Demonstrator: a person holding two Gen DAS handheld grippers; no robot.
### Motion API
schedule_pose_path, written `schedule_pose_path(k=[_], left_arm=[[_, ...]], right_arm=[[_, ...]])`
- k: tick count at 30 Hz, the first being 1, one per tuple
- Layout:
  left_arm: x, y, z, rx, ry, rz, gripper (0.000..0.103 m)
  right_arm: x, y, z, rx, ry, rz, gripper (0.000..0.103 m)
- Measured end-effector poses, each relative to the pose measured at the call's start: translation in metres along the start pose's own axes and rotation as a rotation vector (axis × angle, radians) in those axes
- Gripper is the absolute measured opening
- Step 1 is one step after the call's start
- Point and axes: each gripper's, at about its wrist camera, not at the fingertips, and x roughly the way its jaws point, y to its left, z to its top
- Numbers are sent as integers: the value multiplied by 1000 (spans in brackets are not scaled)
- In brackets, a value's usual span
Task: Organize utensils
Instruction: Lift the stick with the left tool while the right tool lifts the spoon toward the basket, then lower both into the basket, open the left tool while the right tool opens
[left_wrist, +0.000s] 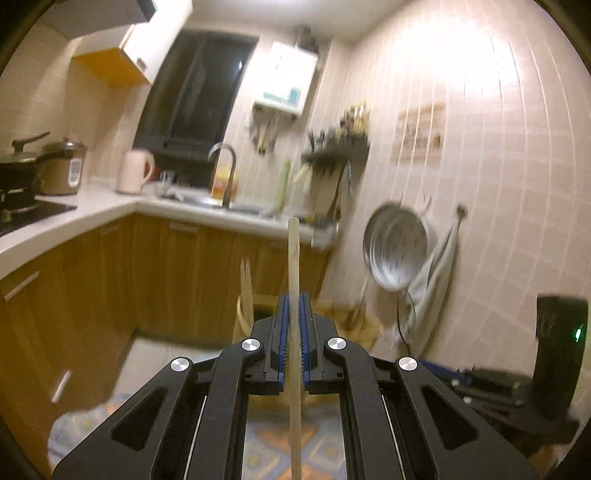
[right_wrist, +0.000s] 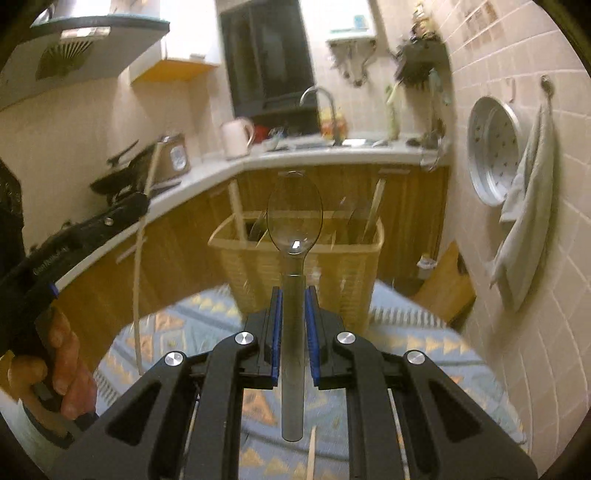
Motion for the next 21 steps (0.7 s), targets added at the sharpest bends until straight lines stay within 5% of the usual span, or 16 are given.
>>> schedule_pose_path(k=[6, 21], left_arm=[[31, -5, 32, -13, -110, -22, 3], [91, 4, 53, -17, -233, 23, 3]], right_arm=[[17, -15, 26, 44, -78, 1, 10], [70, -77, 86, 239, -238, -1, 10]])
